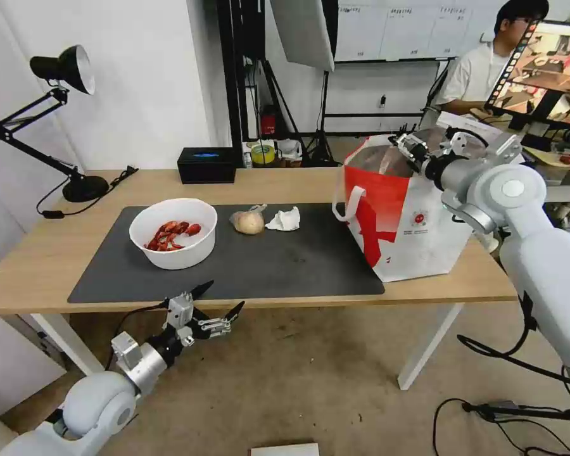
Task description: Pick up the trash from the table and place it into the takeout bag.
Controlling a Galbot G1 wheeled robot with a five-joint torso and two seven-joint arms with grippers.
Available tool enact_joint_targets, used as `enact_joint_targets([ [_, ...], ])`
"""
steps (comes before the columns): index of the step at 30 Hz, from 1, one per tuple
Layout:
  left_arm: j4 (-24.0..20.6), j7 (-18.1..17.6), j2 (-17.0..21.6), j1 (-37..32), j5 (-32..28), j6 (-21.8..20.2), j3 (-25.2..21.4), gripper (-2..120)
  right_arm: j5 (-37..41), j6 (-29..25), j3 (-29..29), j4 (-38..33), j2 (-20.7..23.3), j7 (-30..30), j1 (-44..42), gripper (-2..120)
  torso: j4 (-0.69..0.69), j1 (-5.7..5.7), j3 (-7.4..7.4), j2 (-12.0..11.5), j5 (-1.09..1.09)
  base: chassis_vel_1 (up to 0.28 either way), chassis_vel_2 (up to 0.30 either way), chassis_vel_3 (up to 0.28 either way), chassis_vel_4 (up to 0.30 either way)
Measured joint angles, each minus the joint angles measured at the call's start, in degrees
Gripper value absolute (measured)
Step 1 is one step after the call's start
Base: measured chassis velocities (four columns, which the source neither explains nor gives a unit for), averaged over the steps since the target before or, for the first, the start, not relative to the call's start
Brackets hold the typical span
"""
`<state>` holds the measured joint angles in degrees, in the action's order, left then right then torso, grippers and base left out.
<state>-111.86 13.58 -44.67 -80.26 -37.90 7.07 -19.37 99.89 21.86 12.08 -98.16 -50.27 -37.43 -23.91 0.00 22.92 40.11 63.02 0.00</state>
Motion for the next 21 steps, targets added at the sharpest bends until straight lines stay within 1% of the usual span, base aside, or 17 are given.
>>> enact_joint_targets([
  [3, -0.2, 0.0, 0.0, -0.2, 0.0, 0.0, -0.4, 100, -1.0, -0.2, -0.1, -0.6, 0.1, 1.7, 0.2, 100, 0.00, 0.00, 0.00, 0.0, 0.00, 0.000, 0.000, 0.000, 0.000],
  [6, -0.5, 0.0, -0.2, -1.0, -0.1, 0.0, -1.3, 100, -2.3, -1.4, 0.0, -2.8, 0.8, 4.6, 0.3, 100, 0.00, 0.00, 0.00, 0.0, 0.00, 0.000, 0.000, 0.000, 0.000],
  [7, -0.5, 0.0, -0.2, -1.0, -0.1, 0.0, -1.3, 100, -2.3, -1.4, 0.0, -2.8, 0.8, 4.6, 0.3, 100, 0.00, 0.00, 0.00, 0.0, 0.00, 0.000, 0.000, 0.000, 0.000],
  [9, -0.7, 0.0, -0.3, -1.5, -0.2, 0.0, -2.1, 100, -6.7, -1.5, -0.6, -5.1, 2.2, 7.4, 0.3, 100, 0.00, 0.00, 0.00, 0.0, 0.00, 0.000, 0.000, 0.000, 0.000],
  [10, -0.7, 0.0, -0.3, -1.5, -0.2, 0.0, -2.1, 100, -6.7, -1.5, -0.6, -5.1, 2.2, 7.4, 0.3, 100, 0.00, 0.00, 0.00, 0.0, 0.00, 0.000, 0.000, 0.000, 0.000],
  [12, -0.9, 0.1, -0.4, -1.8, -0.7, 0.1, -2.8, 100, -12.5, -1.4, -1.5, -7.6, 4.3, 11.9, -0.3, 100, 0.00, 0.00, 0.00, 0.0, 0.00, 0.000, 0.000, 0.000, 0.000],
  [13, -1.0, 0.2, -0.6, -1.9, -1.0, 0.1, -3.0, 100, -13.9, -1.4, -1.6, -8.7, 5.1, 13.6, -0.8, 100, 0.00, 0.00, 0.00, 0.0, 0.00, 0.000, 0.000, 0.000, 0.000],
  [14, -1.0, 0.2, -0.6, -1.9, -1.0, 0.1, -3.0, 100, -13.9, -1.4, -1.6, -8.7, 5.1, 13.6, -0.8, 100, 0.00, 0.00, 0.00, 0.0, 0.00, 0.000, 0.000, 0.000, 0.000],
  [15, -1.1, 0.3, -0.7, -2.1, -1.2, 0.1, -3.2, 100, -14.8, -1.4, -1.7, -9.7, 5.8, 14.8, -1.3, 100, 0.00, 0.00, 0.00, 0.0, 0.00, 0.000, 0.000, 0.000, 0.000],
  [16, -1.2, 0.3, -0.9, -2.5, -1.3, 0.2, -3.6, 100, -17.3, -1.3, -1.7, -11.6, 7.2, 17.0, -2.7, 100, 0.00, 0.00, -0.01, 0.0, -0.02, 0.000, 0.000, 0.000, 0.000],
  [17, -1.2, 0.3, -0.9, -2.5, -1.3, 0.2, -3.6, 100, -17.3, -1.3, -1.7, -11.6, 7.2, 17.0, -2.7, 100, 0.00, 0.00, -0.01, 0.0, -0.02, 0.000, 0.000, 0.000, 0.000],
  [18, -1.2, 0.4, -1.0, -3.0, -1.2, 0.3, -4.1, 100, -20.0, -1.4, -1.6, -13.4, 8.8, 19.1, -4.9, 100, 0.01, 0.00, 0.00, 0.0, -0.01, 0.000, 0.000, 0.000, 0.000],
  [19, -1.2, 0.4, -1.0, -3.3, -1.1, 0.4, -4.4, 100, -21.1, -1.4, -1.4, -14.4, 9.7, 20.0, -6.2, 100, 0.02, 0.00, 0.00, 0.0, 0.00, 0.000, 0.000, 0.000, 0.000],
  [20, -1.3, 0.5, -1.1, -3.9, -1.0, 0.5, -5.0, 100, -23.0, -1.6, -0.2, -16.9, 12.1, 21.6, -10.1, 100, 0.03, 0.00, 0.00, 0.0, 0.01, 0.000, 0.000, 0.000, 0.000],
  [21, -1.3, 0.5, -1.1, -3.9, -1.0, 0.5, -5.0, 100, -23.0, -1.6, -0.2, -16.9, 12.1, 21.6, -10.1, 100, 0.03, 0.00, 0.00, 0.0, 0.01, 0.000, 0.000, 0.000, 0.000],
])
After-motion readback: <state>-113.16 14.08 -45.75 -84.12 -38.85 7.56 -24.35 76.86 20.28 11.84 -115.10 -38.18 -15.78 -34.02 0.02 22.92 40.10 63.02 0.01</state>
